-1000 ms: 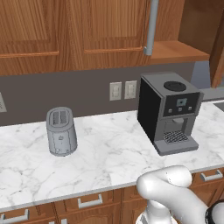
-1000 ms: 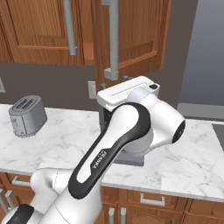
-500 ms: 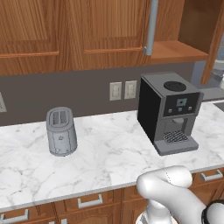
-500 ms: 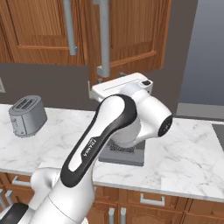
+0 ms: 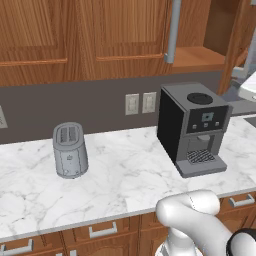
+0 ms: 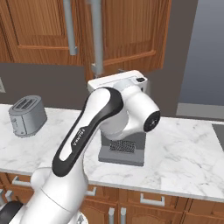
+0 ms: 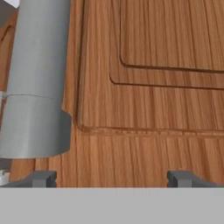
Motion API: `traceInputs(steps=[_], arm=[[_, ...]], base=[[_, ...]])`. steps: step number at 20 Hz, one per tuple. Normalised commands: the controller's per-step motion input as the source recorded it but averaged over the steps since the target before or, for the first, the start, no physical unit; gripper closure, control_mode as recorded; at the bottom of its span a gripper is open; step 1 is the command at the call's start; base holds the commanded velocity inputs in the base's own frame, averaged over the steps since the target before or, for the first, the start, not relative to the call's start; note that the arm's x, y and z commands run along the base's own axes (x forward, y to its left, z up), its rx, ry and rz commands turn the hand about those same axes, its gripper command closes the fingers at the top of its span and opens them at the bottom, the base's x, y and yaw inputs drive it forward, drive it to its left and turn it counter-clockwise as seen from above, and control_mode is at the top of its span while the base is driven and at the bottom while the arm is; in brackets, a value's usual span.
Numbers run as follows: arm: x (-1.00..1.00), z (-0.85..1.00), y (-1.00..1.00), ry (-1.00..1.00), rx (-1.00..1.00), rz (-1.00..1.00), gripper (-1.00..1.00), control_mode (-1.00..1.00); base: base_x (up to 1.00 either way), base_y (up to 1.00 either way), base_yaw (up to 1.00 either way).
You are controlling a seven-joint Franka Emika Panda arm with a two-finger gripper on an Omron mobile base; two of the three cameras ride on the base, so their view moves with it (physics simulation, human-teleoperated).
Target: Close all open cabinet doors.
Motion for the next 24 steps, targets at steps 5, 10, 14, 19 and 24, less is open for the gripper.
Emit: traceInputs(steps=[5,10,14,19,24], arm=[[0.28,0.0,0.17,0.0,0.0,-0.11,-1.0,-1.0],[0.33,0.0,0.13,-0.01,0.0,-0.09,-1.0,-1.0],[0.34,0.0,0.13,-0.02,0.0,-0.08,-1.0,-1.0],[0.33,-0.01,0.12,-0.02,0.0,-0.08,-1.0,-1.0],[0.36,-0.01,0.09,-0.02,0.0,-0.07,-1.0,-1.0]], base=[[0.0,0.0,0.0],[0.0,0.0,0.0],[0.0,0.0,0.0],[0.0,0.0,0.0],[0.0,0.0,0.0]])
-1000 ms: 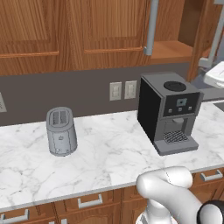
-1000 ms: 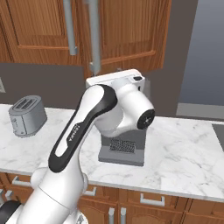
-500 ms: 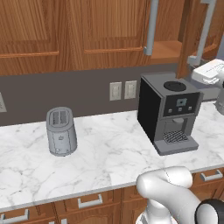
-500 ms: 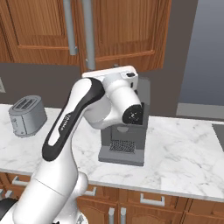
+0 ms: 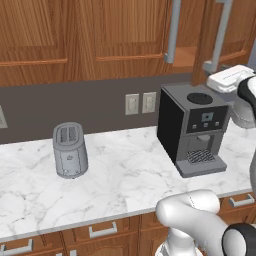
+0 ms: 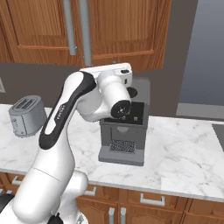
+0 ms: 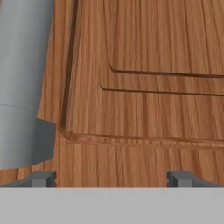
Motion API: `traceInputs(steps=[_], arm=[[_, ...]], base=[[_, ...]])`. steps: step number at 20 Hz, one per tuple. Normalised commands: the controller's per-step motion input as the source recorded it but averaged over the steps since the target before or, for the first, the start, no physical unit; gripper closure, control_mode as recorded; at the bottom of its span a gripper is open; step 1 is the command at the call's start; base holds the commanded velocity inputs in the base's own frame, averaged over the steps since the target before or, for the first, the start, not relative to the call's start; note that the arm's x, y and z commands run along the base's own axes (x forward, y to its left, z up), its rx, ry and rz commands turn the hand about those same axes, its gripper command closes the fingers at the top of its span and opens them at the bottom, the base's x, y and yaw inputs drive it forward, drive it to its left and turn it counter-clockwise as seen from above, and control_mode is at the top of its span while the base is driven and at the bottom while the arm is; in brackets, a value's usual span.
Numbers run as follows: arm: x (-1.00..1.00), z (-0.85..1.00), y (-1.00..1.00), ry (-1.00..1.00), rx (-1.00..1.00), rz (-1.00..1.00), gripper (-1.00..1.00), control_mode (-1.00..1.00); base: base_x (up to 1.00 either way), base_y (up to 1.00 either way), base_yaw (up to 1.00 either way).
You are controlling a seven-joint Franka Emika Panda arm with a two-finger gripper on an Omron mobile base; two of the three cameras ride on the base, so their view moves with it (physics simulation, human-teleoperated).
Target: Close all open cabinet doors.
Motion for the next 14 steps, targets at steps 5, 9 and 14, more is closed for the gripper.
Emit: traceInputs(steps=[5,9,14], arm=[[0.32,-0.02,0.02,0.0,0.0,-0.03,-1.0,-1.0],[0.29,-0.01,0.0,0.0,0.0,0.0,-1.0,-1.0],[0.32,-0.03,0.0,0.0,0.0,-0.01,-1.0,-1.0]], base=[[0.0,0.0,0.0],[0.0,0.0,0.0],[0.0,0.0,0.0]])
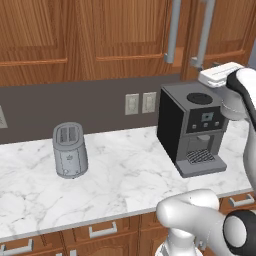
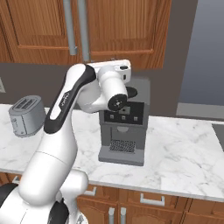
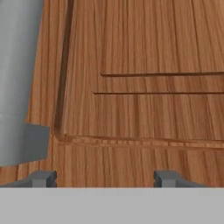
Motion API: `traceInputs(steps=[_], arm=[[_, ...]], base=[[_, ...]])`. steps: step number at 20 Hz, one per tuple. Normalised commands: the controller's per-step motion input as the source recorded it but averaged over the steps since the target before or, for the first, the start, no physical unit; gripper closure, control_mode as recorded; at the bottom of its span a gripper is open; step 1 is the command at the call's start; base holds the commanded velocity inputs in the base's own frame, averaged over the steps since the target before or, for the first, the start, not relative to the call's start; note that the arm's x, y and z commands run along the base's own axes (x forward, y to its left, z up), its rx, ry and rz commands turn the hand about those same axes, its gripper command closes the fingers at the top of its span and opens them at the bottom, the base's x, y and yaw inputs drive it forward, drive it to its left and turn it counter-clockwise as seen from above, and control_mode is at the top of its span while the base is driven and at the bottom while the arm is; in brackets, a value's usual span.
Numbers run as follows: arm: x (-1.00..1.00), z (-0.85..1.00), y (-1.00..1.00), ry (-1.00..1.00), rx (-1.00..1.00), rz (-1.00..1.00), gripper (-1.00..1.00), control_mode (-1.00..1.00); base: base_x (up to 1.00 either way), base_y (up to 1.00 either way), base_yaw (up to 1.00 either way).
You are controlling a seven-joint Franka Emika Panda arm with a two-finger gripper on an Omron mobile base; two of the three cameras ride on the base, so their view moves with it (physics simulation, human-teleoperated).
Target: Close all open cabinet doors.
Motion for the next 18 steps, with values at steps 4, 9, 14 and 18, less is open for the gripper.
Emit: traceInputs(steps=[4,9,14,18], arm=[[0.33,-0.03,0.03,-0.01,0.0,-0.02,-1.0,-1.0],[0.3,-0.02,0.07,0.0,0.0,-0.02,-1.0,-1.0],[0.18,0.0,0.07,0.0,0.0,-0.02,-1.0,-1.0],[0.05,0.0,0.07,0.0,0.0,-0.02,-1.0,-1.0]], base=[[0.0,0.0,0.0],[0.0,0.0,0.0],[0.0,0.0,0.0],[0.0,0.0,0.0]])
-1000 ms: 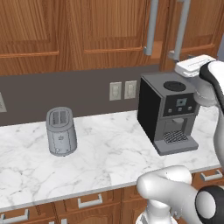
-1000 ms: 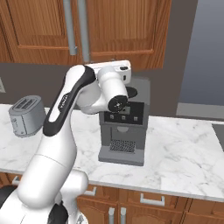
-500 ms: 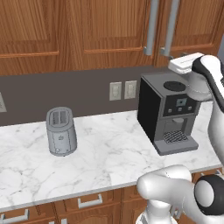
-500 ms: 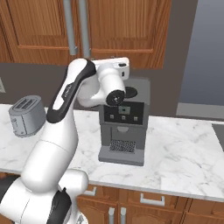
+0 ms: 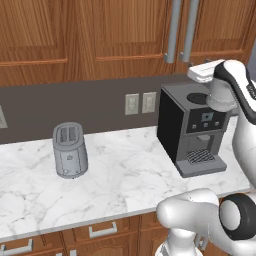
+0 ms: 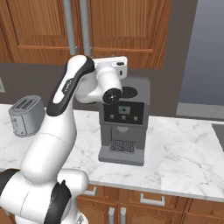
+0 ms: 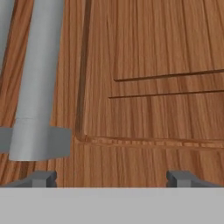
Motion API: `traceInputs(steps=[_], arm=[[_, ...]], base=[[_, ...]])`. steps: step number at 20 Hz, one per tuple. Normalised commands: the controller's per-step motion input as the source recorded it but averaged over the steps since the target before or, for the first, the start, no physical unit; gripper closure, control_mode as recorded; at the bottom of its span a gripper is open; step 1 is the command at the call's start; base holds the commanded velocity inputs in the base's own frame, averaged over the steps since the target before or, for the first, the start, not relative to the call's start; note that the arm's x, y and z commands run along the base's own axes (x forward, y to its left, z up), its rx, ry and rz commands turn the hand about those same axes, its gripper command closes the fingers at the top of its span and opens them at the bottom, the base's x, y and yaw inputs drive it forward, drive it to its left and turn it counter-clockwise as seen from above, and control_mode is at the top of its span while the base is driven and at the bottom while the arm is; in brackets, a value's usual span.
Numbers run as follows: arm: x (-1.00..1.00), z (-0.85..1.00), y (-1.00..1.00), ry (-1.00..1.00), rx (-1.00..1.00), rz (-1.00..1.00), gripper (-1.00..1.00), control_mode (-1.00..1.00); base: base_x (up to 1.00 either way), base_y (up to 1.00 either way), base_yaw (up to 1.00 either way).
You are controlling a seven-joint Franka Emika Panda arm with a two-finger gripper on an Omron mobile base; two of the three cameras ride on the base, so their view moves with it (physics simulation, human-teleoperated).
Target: Close all open cabinet doors.
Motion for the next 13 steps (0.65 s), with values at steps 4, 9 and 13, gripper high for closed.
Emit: traceInputs(steps=[4,9,13], arm=[[0.08,0.0,0.07,0.0,0.0,-0.01,-1.0,-1.0],[0.15,0.0,0.04,0.0,0.0,-0.01,-1.0,-1.0],[0.04,0.01,0.0,0.0,0.0,0.0,-1.0,-1.0]], base=[[0.0,0.0,0.0],[0.0,0.0,0.0],[0.0,0.0,0.0]])
